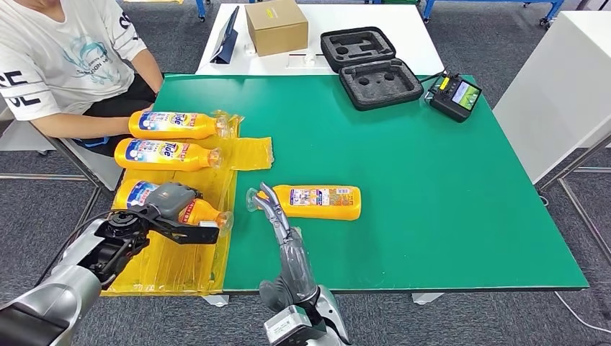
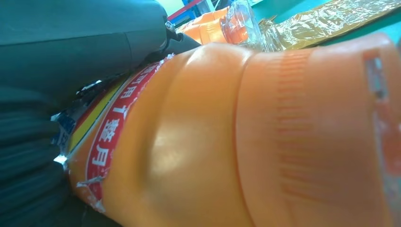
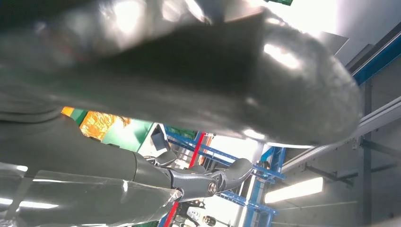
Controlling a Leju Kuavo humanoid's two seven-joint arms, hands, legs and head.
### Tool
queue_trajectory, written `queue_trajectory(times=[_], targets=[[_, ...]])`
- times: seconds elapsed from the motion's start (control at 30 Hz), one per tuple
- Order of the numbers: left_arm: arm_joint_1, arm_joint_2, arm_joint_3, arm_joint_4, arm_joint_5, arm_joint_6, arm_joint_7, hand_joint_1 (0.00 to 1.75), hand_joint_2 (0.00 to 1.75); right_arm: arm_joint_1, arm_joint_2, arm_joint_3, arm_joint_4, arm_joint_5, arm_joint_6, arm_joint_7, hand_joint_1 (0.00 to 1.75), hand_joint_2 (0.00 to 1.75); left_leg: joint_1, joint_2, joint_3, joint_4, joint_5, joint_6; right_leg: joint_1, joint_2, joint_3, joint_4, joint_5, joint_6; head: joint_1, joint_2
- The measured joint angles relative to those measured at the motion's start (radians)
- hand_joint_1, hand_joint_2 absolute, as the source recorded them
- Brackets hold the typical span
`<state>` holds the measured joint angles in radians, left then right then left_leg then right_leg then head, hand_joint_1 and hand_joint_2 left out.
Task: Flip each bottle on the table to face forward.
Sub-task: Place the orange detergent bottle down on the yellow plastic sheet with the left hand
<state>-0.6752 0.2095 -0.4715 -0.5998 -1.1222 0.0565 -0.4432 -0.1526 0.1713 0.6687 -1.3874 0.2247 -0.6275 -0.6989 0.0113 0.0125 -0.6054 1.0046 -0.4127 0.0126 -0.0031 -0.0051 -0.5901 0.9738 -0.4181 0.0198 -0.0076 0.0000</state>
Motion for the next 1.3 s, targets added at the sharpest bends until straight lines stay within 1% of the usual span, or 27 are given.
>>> queue_trajectory(times=[0.03, 0.07, 0.13, 0.17, 0.2, 0.27, 0.3, 0.33, 0.37, 0.5, 0.7, 0.97, 1.1, 1.13, 1.27, 1.3], targets=[[-0.001, 0.000, 0.000, 0.001, 0.003, -0.004, -0.002, 1.23, 1.75, 0.000, 0.000, 0.000, 0.000, 0.000, 0.000, 0.000, 0.00, 0.00, 0.000, 0.000, 0.000, 0.000, 0.000, 0.000, 0.000, 0.000, 0.000, 0.000, 0.000, 0.000, 0.000, 0.000], [-0.003, 0.000, 0.000, 0.002, 0.008, -0.011, -0.005, 0.86, 1.75, 0.000, 0.000, 0.000, 0.001, 0.000, 0.000, 0.000, 0.00, 0.00, 0.000, 0.000, 0.000, 0.000, 0.000, 0.000, 0.000, 0.000, 0.000, 0.000, 0.000, 0.000, 0.000, 0.000], [-0.011, 0.000, -0.001, 0.006, 0.025, -0.049, -0.017, 0.47, 1.75, 0.000, 0.000, 0.000, 0.003, 0.002, 0.002, 0.000, 0.00, 0.00, 0.000, 0.000, 0.000, 0.000, 0.000, 0.000, 0.000, 0.000, 0.000, 0.000, 0.000, 0.000, 0.000, 0.000], [-0.017, 0.000, -0.003, 0.009, 0.035, -0.078, -0.024, 0.45, 1.75, 0.000, 0.000, 0.000, 0.005, 0.004, 0.005, 0.000, 0.00, 0.00, 0.000, 0.000, 0.000, 0.000, 0.000, 0.000, 0.000, 0.000, 0.000, 0.000, 0.000, 0.000, 0.000, 0.000], [-0.024, 0.000, -0.006, 0.014, 0.045, -0.112, -0.032, 0.48, 1.75, 0.000, 0.000, 0.000, 0.008, 0.006, 0.008, 0.000, 0.00, 0.00, 0.000, 0.000, 0.000, 0.000, 0.000, 0.000, 0.000, 0.000, 0.000, 0.000, 0.000, 0.000, 0.000, 0.000], [-0.041, 0.000, -0.016, 0.026, 0.065, -0.178, -0.048, 0.27, 1.75, 0.000, 0.000, 0.000, 0.010, 0.008, 0.014, 0.000, 0.00, 0.00, 0.000, 0.000, 0.000, 0.000, 0.000, 0.000, 0.000, 0.000, 0.001, 0.000, 0.000, 0.000, 0.000, 0.000], [-0.048, 0.000, -0.021, 0.033, 0.076, -0.205, -0.056, 0.20, 1.75, 0.000, 0.000, 0.000, 0.010, 0.009, 0.016, 0.000, 0.00, 0.00, 0.000, 0.000, 0.001, 0.000, 0.000, 0.000, 0.000, 0.000, 0.001, 0.000, 0.000, 0.000, 0.000, 0.000], [-0.053, 0.000, -0.024, 0.039, 0.089, -0.224, -0.063, 0.16, 1.75, 0.000, 0.000, 0.000, 0.010, 0.009, 0.017, 0.000, 0.00, 0.00, 0.000, 0.000, 0.001, 0.000, 0.000, 0.000, 0.000, 0.000, 0.001, 0.000, 0.000, 0.000, 0.000, 0.000], [-0.056, 0.000, -0.025, 0.043, 0.100, -0.238, -0.068, 0.15, 1.75, 0.001, 0.000, -0.001, 0.011, 0.009, 0.017, 0.000, 0.00, 0.00, 0.000, -0.001, 0.001, 0.000, 0.000, 0.000, 0.000, 0.000, 0.001, 0.000, 0.000, 0.000, 0.000, 0.000], [-0.063, 0.000, -0.026, 0.055, 0.136, -0.267, -0.069, 0.03, 1.75, 0.003, 0.000, -0.003, 0.012, 0.012, 0.017, 0.000, 0.00, 0.00, 0.000, -0.002, 0.002, 0.000, 0.000, 0.000, 0.000, -0.001, 0.003, 0.000, 0.000, 0.000, 0.000, 0.000], [-0.064, 0.000, -0.035, 0.058, 0.160, -0.275, -0.040, 0.00, 1.75, 0.010, 0.000, -0.012, 0.013, 0.016, 0.028, 0.000, 0.00, 0.00, 0.000, -0.003, 0.005, 0.000, 0.000, 0.000, 0.000, -0.001, 0.005, 0.000, 0.000, 0.000, 0.000, 0.000], [-0.065, -0.003, -0.044, 0.058, 0.189, -0.280, -0.036, 0.00, 1.75, 0.015, 0.000, -0.022, 0.013, 0.030, 0.029, 0.000, 0.00, 0.00, 0.000, -0.003, 0.006, 0.000, 0.000, 0.000, 0.000, -0.001, 0.006, 0.000, 0.000, 0.000, 0.000, 0.000], [-0.077, -0.006, -0.043, 0.064, 0.247, -0.314, -0.053, 0.00, 1.75, 0.021, 0.001, -0.034, 0.014, 0.051, 0.029, 0.000, 0.00, 1.75, 0.000, -0.003, 0.006, 0.000, 0.000, 0.000, 0.000, -0.001, 0.007, 0.000, 0.000, 0.000, 0.000, 0.000], [-0.079, -0.007, -0.041, 0.067, 0.272, -0.321, -0.062, 0.00, 1.75, 0.024, 0.001, -0.038, 0.015, 0.059, 0.031, 0.000, 0.00, 1.75, 0.000, -0.003, 0.006, 0.000, 0.000, 0.000, 0.000, -0.001, 0.007, 0.000, 0.000, 0.000, 0.000, 0.000], [-0.079, -0.010, -0.024, 0.072, 0.336, -0.322, -0.080, 0.00, 0.00, 0.032, 0.003, -0.054, 0.018, 0.075, 0.040, 0.000, 0.00, 1.75, 0.000, -0.003, 0.006, 0.000, 0.000, 0.000, 0.000, -0.001, 0.007, 0.000, 0.000, 0.000, 0.000, 0.000], [-0.078, -0.011, -0.019, 0.073, 0.350, -0.322, -0.084, 0.00, 0.00, 0.034, 0.004, -0.057, 0.019, 0.078, 0.041, 0.000, 0.00, 1.75, 0.000, -0.003, 0.006, 0.000, 0.000, 0.000, 0.000, -0.001, 0.006, 0.000, 0.000, 0.000, 0.000, 0.000]])
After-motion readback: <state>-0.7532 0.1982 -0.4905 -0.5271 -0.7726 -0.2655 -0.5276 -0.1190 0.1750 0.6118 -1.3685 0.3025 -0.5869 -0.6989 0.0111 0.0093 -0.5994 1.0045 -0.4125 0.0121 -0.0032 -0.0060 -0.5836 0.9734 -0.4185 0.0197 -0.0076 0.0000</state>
